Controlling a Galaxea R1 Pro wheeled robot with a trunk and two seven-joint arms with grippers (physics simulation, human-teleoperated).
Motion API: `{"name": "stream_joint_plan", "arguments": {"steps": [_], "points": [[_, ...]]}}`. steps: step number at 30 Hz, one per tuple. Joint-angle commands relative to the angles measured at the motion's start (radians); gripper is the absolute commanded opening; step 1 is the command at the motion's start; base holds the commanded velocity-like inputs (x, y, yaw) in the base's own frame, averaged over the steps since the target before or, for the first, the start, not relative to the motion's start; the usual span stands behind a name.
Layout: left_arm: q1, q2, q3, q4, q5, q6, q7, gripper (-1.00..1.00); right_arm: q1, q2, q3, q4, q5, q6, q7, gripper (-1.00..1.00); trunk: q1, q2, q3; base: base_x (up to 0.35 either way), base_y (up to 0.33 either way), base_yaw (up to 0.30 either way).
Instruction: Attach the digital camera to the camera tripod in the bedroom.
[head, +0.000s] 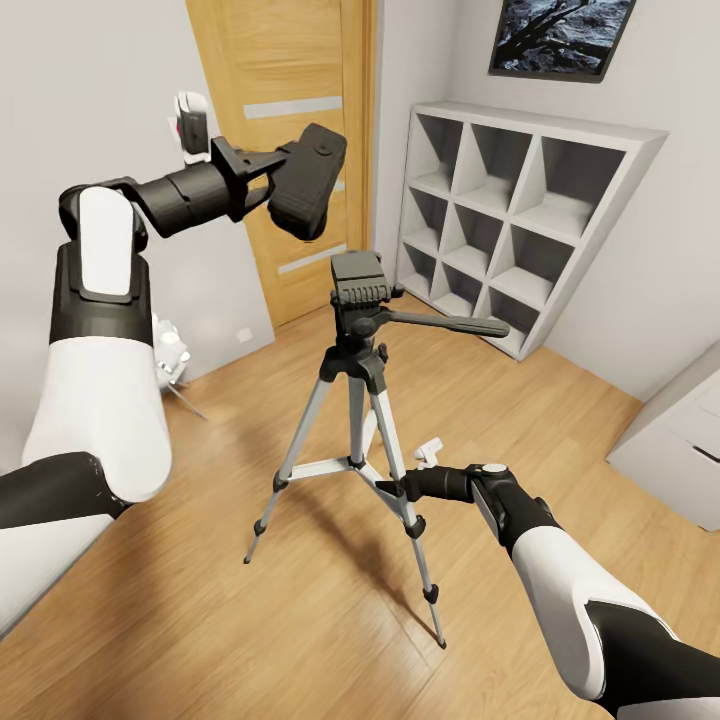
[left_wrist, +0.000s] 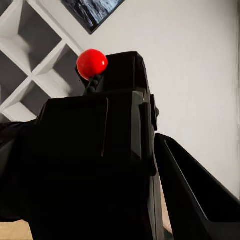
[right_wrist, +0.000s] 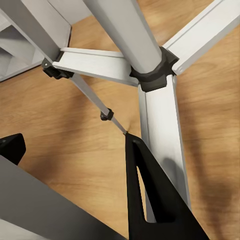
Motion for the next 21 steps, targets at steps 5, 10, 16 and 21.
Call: {"name": "stream_joint_plan", "arguments": {"steps": [5, 10, 16, 21], "points": [[-0.002, -0.003, 0.002, -0.058, -0.058, 0.01, 0.013, -1.0, 0.012, 0.001, 0.0, 0.012, 0.053, 0.009, -0.069, -1.0, 0.001, -0.001, -0.002, 0.0, 0.0, 0.0], [-0.002, -0.001, -0.051, -0.071, -0.129, 0.016, 0.026, -1.0, 0.012, 0.001, 0.0, 0.012, 0.053, 0.009, -0.069, -1.0, 0.001, -0.001, -0.002, 0.0, 0.0, 0.0], [-0.049, 0.059, -0.191, -0.062, -0.143, 0.019, 0.024, -1.0, 0.012, 0.001, 0.0, 0.01, 0.053, 0.009, -0.068, -1.0, 0.001, -0.001, -0.002, 0.0, 0.0, 0.0], [-0.146, 0.092, -0.286, -0.036, -0.145, 0.021, 0.022, -1.0, 0.012, 0.001, 0.0, 0.009, 0.053, 0.009, -0.068, -1.0, 0.001, -0.001, -0.002, 0.0, 0.0, 0.0]]}}
